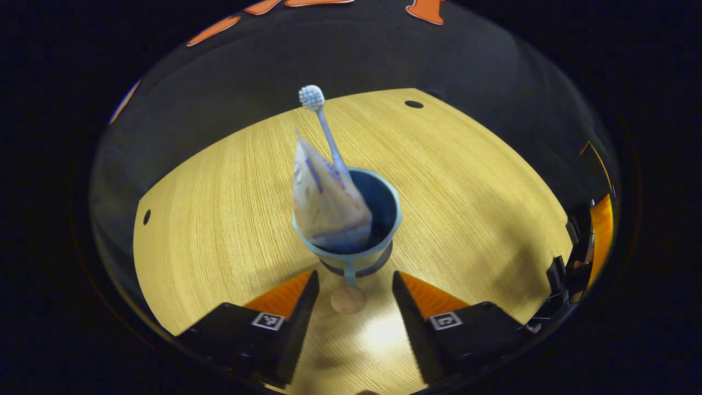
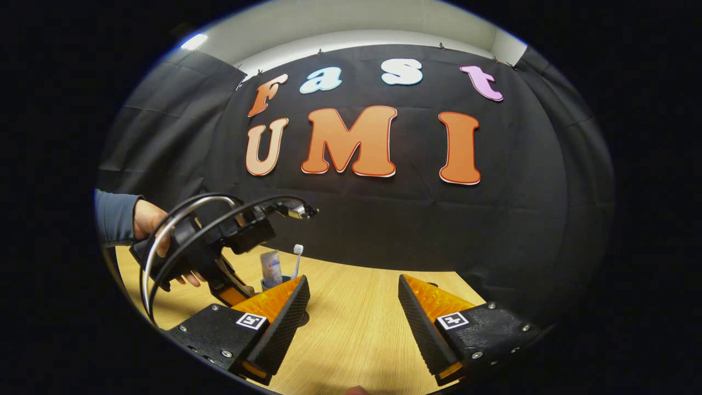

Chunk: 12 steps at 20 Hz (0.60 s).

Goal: Put the toothbrush and toothpaste on the desktop into the cup, then pick up the cup and place it on the coaster on the desktop.

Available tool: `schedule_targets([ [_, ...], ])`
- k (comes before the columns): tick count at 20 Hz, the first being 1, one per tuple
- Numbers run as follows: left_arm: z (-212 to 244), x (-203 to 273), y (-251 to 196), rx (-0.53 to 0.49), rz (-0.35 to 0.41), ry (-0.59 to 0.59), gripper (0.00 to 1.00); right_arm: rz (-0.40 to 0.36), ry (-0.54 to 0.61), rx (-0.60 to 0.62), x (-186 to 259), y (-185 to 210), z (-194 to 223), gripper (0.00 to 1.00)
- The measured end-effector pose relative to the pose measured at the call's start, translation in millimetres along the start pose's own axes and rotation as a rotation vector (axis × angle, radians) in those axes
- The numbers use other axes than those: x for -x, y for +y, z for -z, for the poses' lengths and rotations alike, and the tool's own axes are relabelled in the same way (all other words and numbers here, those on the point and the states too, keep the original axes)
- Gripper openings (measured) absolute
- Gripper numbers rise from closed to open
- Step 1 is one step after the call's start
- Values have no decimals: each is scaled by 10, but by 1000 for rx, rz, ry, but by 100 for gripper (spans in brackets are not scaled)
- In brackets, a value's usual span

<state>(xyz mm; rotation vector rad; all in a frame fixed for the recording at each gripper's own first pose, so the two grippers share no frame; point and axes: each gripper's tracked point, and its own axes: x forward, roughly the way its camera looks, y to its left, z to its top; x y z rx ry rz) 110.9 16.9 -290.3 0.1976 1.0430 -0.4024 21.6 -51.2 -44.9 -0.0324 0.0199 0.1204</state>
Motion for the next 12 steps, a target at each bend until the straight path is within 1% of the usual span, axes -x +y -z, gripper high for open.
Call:
schedule_targets([
  [1, -40, 41, 21, -3, -4, -38, 99, -1, 3, 0, -7, 7, 3, 97],
  [2, 1, 97, 3, -6, -14, -80, 100, -1, 0, 1, -11, 23, -20, 98],
  [5, -144, 455, 62, 3, -73, -231, 100, 1, -21, 8, -4, 74, -108, 97],
  [7, -204, 735, 129, 7, -122, -330, 100, 11, -34, 5, -1, 109, -175, 97],
  [10, -258, 1198, 237, 23, -214, -478, 100, 18, -52, 7, 34, 189, -263, 97],
  [12, -259, 1394, 293, 43, -244, -573, 100, 25, -63, 27, 93, 218, -326, 97],
])
